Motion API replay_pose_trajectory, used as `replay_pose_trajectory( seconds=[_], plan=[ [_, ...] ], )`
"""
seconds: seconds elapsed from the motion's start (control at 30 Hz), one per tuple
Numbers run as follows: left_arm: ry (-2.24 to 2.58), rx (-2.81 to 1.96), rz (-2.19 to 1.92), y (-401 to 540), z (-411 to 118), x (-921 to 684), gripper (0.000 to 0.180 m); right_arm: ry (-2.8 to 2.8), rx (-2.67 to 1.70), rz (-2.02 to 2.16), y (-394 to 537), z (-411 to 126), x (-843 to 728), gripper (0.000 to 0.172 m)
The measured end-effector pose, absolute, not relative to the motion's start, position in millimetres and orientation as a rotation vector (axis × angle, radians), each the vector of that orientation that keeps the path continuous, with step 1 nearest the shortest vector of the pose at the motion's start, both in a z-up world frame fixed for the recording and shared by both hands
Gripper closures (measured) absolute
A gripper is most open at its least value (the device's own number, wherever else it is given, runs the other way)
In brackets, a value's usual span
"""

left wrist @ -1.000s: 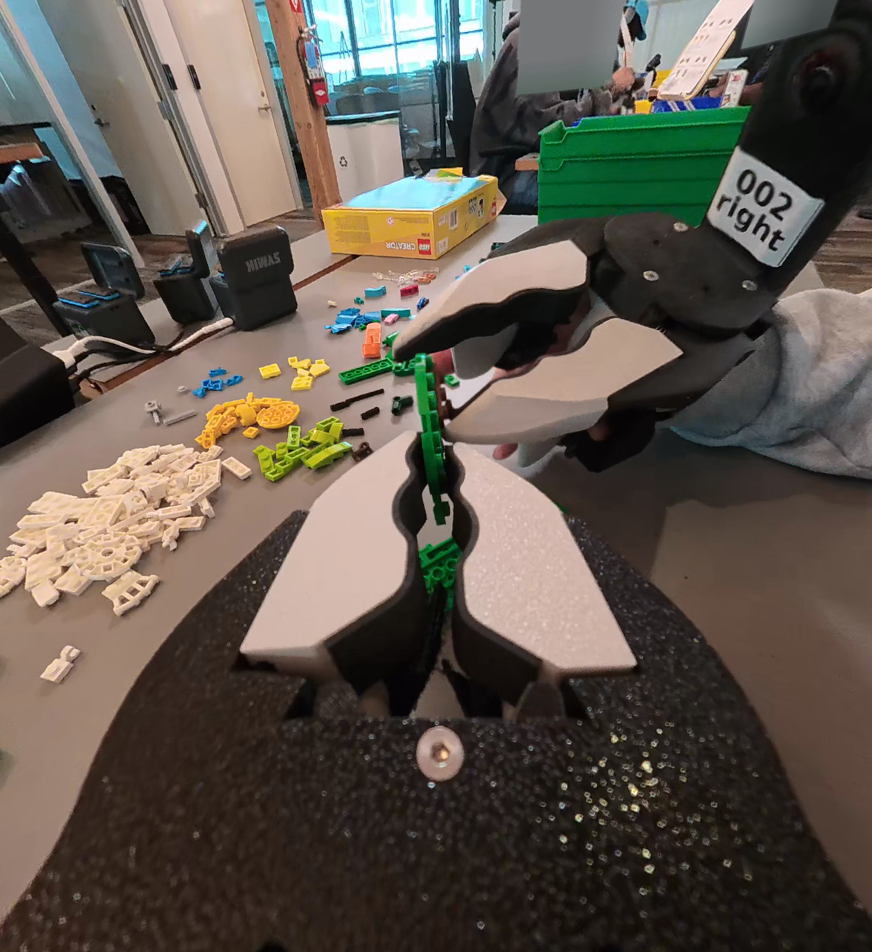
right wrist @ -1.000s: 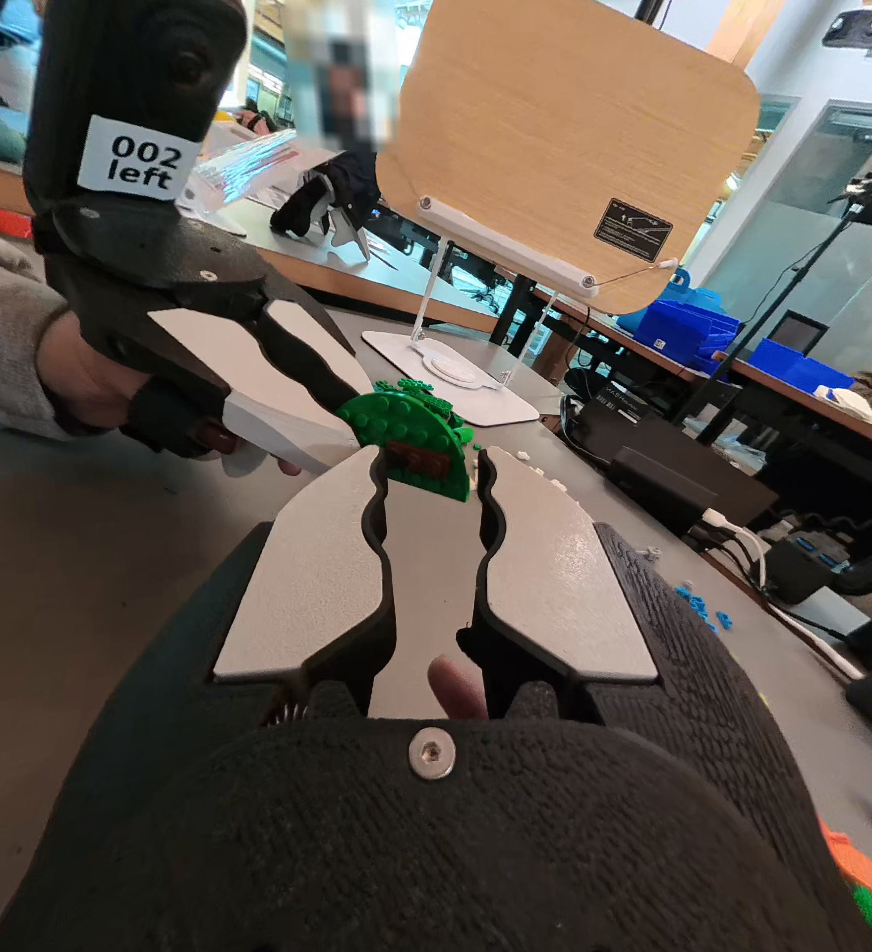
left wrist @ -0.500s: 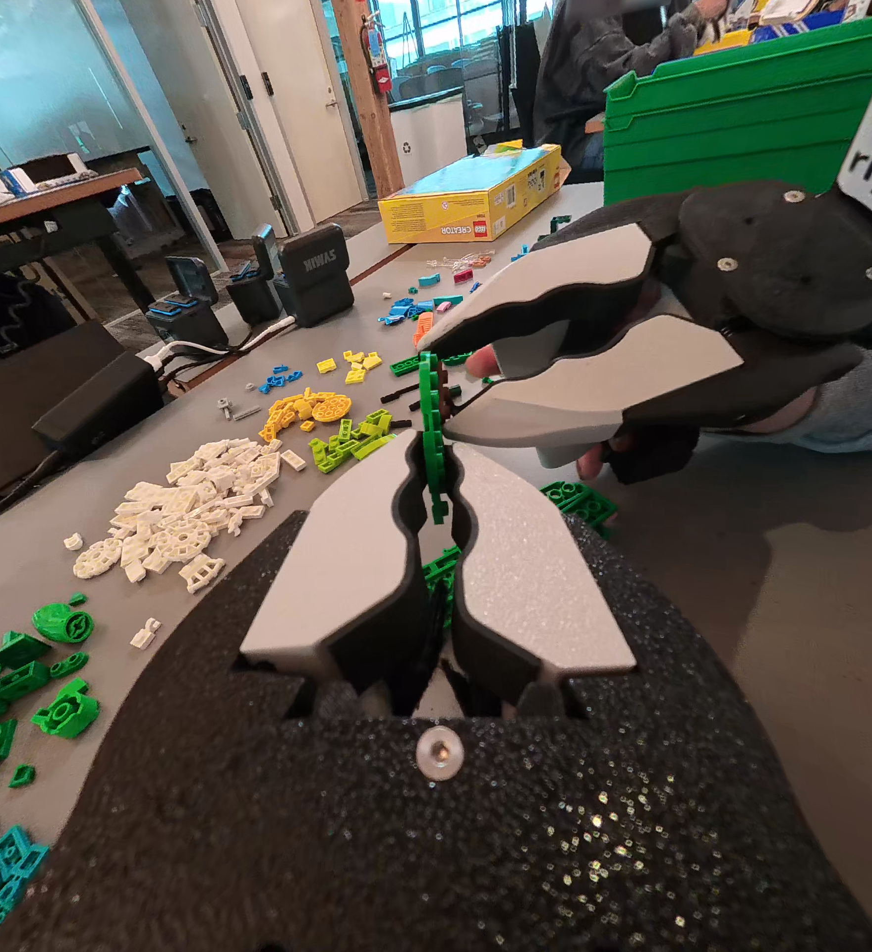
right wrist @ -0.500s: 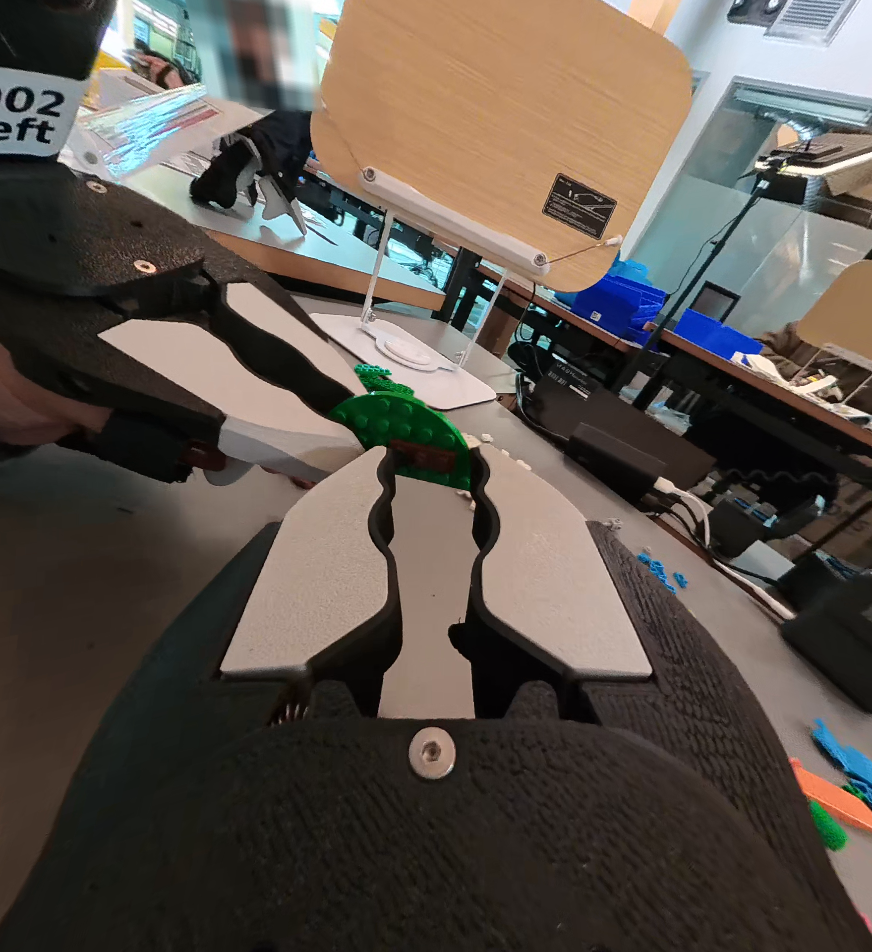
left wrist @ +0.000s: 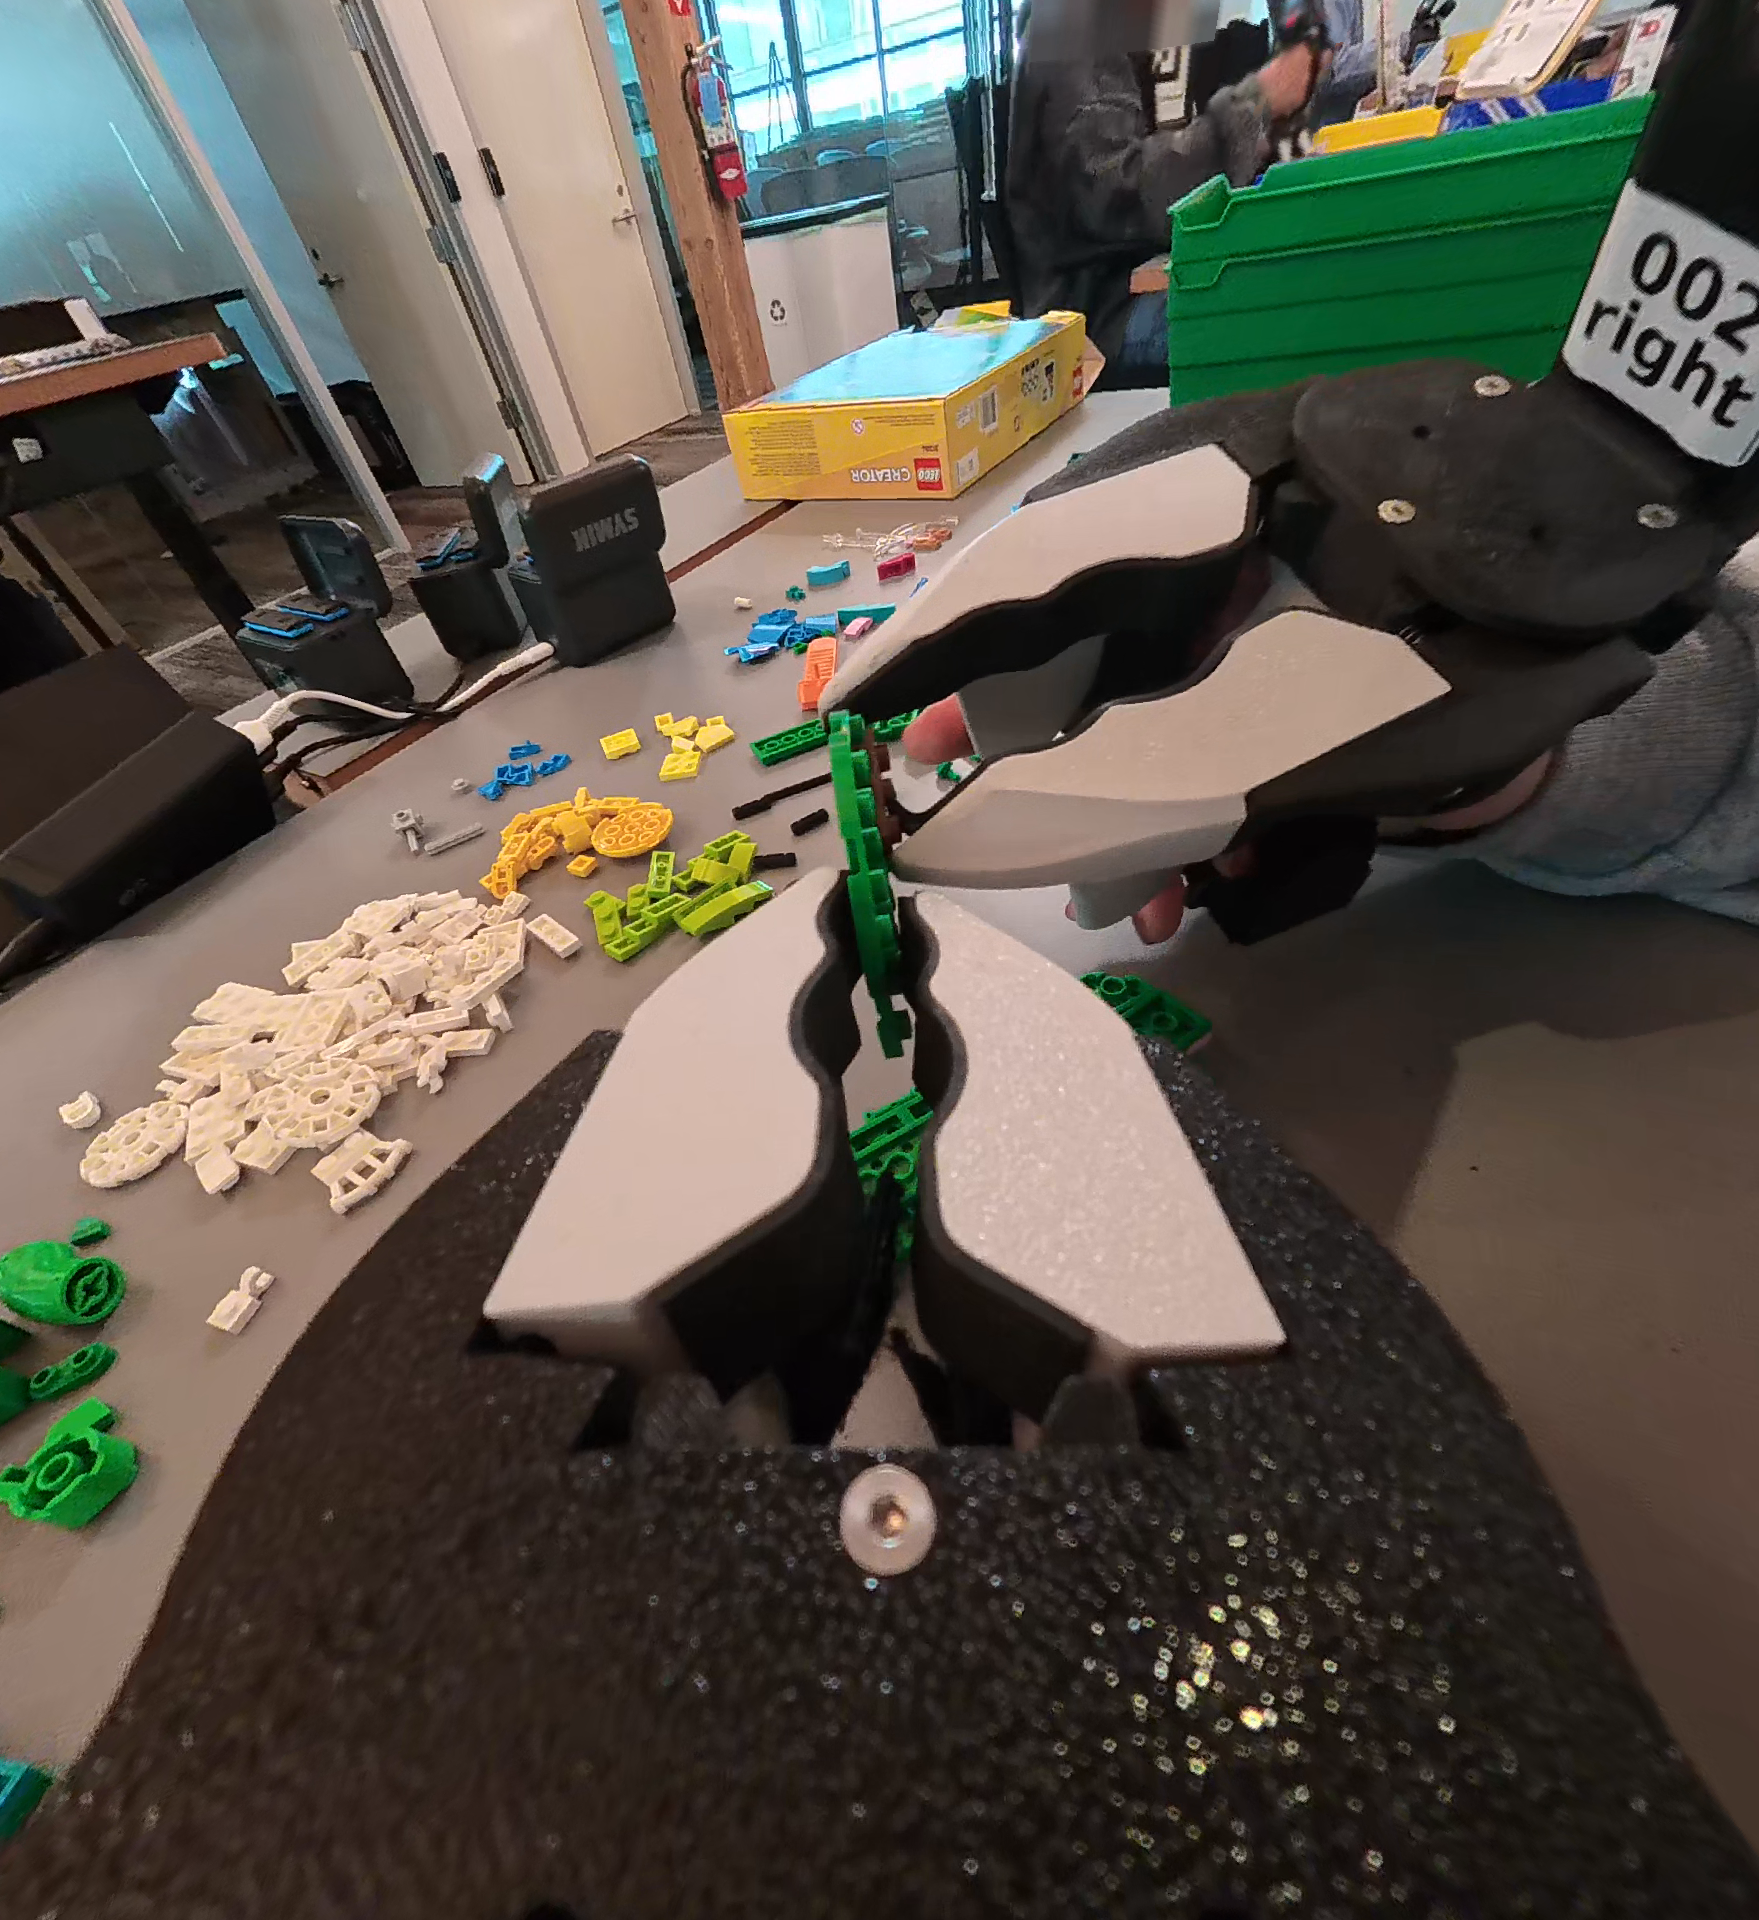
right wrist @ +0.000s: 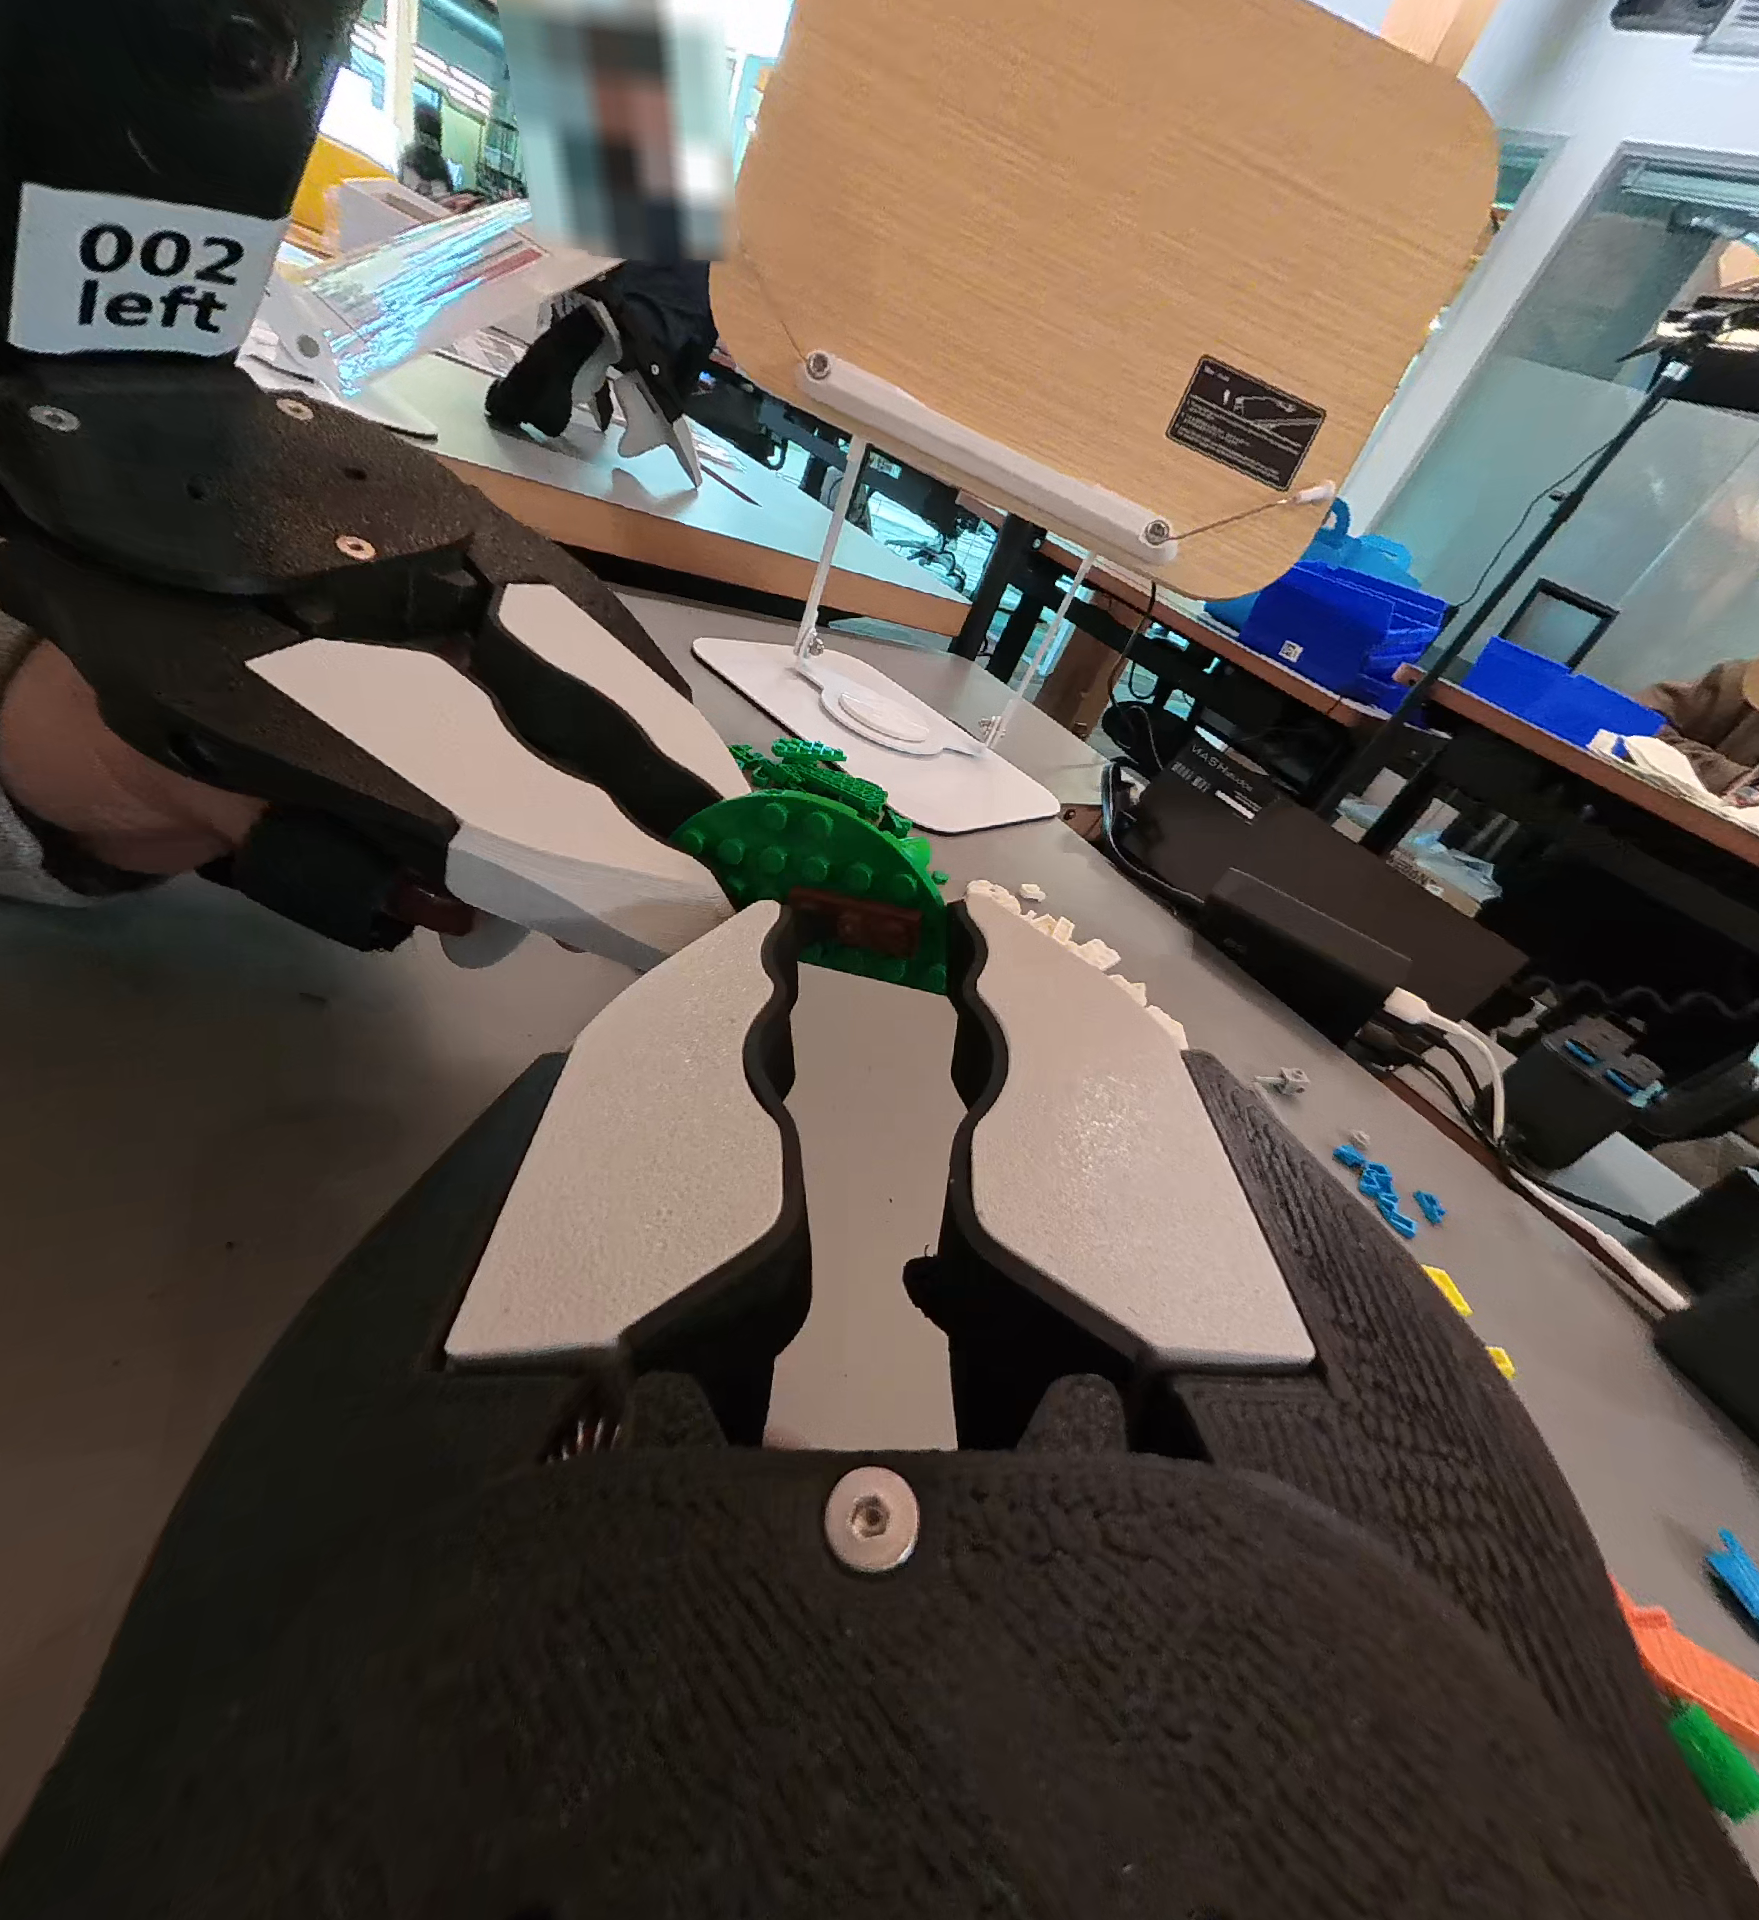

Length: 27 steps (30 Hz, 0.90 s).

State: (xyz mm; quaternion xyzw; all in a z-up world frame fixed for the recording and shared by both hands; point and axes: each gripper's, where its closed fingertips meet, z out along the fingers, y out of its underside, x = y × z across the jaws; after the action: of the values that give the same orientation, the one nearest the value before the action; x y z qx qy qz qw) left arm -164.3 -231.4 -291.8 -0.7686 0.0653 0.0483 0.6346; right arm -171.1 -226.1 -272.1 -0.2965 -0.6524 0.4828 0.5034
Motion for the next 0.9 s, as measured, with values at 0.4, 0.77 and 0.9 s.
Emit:
replay_pose_trajectory(
  seconds=[0.4,0.77,0.9],
  plan=[
    [0.146,-1.766,0.101,-231,-294,-165,0.174,-1.597,-0.728,1.214,-226,-273,-171,0.147],
    [0.165,-1.719,0.205,-232,-285,-164,0.174,-1.457,-0.768,1.248,-228,-262,-169,0.145],
    [0.247,-1.732,0.304,-234,-285,-164,0.174,-1.536,-0.728,1.155,-230,-262,-168,0.146]
  ],
)
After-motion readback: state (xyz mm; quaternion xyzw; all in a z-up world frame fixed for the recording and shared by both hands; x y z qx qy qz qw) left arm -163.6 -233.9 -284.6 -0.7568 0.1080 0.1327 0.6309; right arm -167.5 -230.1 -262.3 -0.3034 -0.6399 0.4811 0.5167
